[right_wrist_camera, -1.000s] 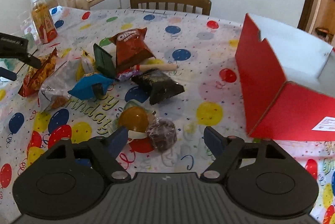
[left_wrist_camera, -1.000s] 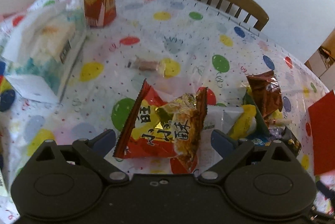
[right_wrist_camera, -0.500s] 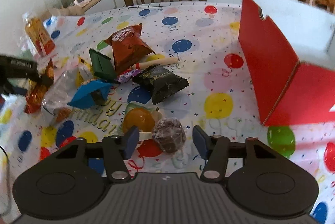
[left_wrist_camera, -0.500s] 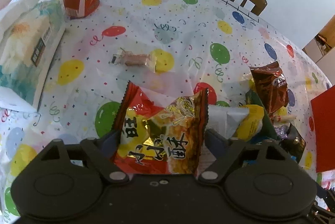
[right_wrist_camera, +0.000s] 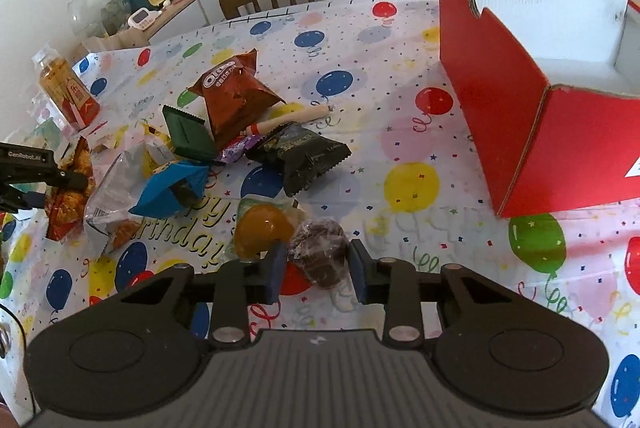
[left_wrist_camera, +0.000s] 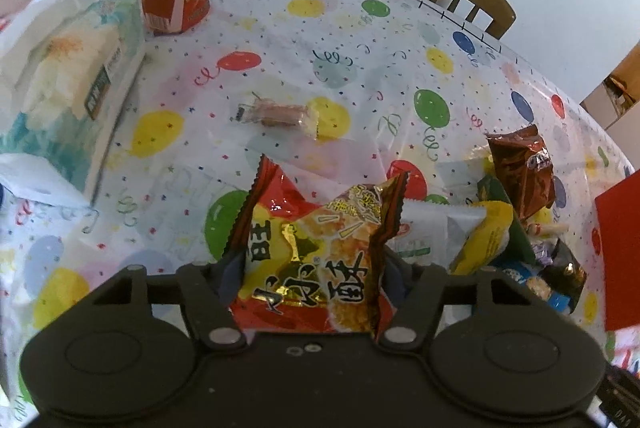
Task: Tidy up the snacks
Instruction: 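Grasp the red-and-gold chip bag with the left gripper while the right gripper grasps the brown chocolate ball, then carry the chip bag and chocolate ball over the red box with both grippers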
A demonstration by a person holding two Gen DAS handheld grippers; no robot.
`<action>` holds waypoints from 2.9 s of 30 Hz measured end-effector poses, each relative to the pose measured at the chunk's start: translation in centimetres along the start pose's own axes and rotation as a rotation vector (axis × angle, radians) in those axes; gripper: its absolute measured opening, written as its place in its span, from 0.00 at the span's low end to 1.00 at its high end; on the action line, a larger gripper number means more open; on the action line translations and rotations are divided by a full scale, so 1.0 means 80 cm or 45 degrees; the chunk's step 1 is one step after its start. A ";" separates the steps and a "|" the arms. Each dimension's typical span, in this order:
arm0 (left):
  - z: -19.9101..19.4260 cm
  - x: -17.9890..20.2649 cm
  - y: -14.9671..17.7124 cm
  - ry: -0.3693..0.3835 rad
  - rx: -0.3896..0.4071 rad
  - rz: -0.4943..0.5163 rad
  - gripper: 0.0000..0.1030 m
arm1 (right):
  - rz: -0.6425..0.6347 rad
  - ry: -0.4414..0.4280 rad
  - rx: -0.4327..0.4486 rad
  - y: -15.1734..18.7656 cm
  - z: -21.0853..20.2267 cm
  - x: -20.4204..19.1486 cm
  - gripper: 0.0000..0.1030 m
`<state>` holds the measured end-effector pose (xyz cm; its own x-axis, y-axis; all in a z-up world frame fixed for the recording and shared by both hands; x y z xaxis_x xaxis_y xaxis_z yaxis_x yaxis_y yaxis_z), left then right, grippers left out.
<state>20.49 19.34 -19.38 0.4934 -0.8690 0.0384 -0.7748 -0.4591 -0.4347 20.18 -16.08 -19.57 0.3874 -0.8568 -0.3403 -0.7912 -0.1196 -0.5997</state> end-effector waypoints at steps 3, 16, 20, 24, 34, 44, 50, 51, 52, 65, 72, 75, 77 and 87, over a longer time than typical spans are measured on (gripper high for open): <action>-0.012 -0.002 0.001 0.016 0.030 0.007 0.63 | -0.019 0.011 0.015 0.001 -0.009 -0.007 0.31; -0.089 0.001 0.022 0.073 0.111 0.073 0.63 | -0.063 0.057 0.123 0.008 -0.094 -0.039 0.31; -0.124 0.021 0.031 0.122 0.158 0.142 0.63 | -0.074 0.069 0.164 0.006 -0.121 -0.048 0.31; -0.156 0.045 0.039 0.176 0.199 0.193 0.63 | -0.088 0.082 0.209 0.000 -0.147 -0.053 0.31; -0.213 0.130 0.051 0.251 0.258 0.290 0.63 | -0.086 0.136 0.285 -0.030 -0.193 -0.014 0.31; -0.227 0.261 0.064 0.307 0.252 0.410 0.63 | -0.135 0.171 0.313 -0.081 -0.217 0.071 0.31; -0.221 0.350 0.066 0.304 0.259 0.470 0.63 | -0.147 0.176 0.295 -0.108 -0.215 0.135 0.31; -0.219 0.364 0.067 0.302 0.258 0.477 0.63 | -0.149 0.177 0.287 -0.112 -0.213 0.147 0.31; -0.217 0.379 0.068 0.301 0.256 0.483 0.63 | -0.150 0.179 0.280 -0.113 -0.212 0.155 0.31; -0.171 0.525 0.068 0.274 0.193 0.562 0.63 | -0.138 0.198 0.157 -0.147 -0.163 0.256 0.31; -0.134 0.579 0.071 0.225 0.165 0.614 0.63 | -0.139 0.196 0.088 -0.147 -0.135 0.287 0.31; -0.117 0.595 0.075 0.194 0.149 0.651 0.63 | -0.154 0.186 0.063 -0.149 -0.128 0.292 0.31; -0.105 0.603 0.078 0.179 0.132 0.664 0.63 | -0.166 0.181 0.050 -0.150 -0.125 0.294 0.31; -0.062 0.624 0.102 0.114 0.029 0.756 0.63 | -0.201 0.162 -0.066 -0.138 -0.107 0.306 0.31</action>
<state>36.86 -28.71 -16.56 -0.0570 -0.9883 -0.1417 -0.8986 0.1127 -0.4240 34.35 -40.00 -15.06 0.4481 -0.8814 -0.1492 -0.7502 -0.2800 -0.5990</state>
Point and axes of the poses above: each gripper's, at about its wrist camera, not at the fingertips, and z roughly the way its jaws point, x to its right, y to its underside, the point moved 7 cm from there along z, roughly the way its jaws point, and after that the axes turned 9 degrees about -y, right-handed, at the moved point
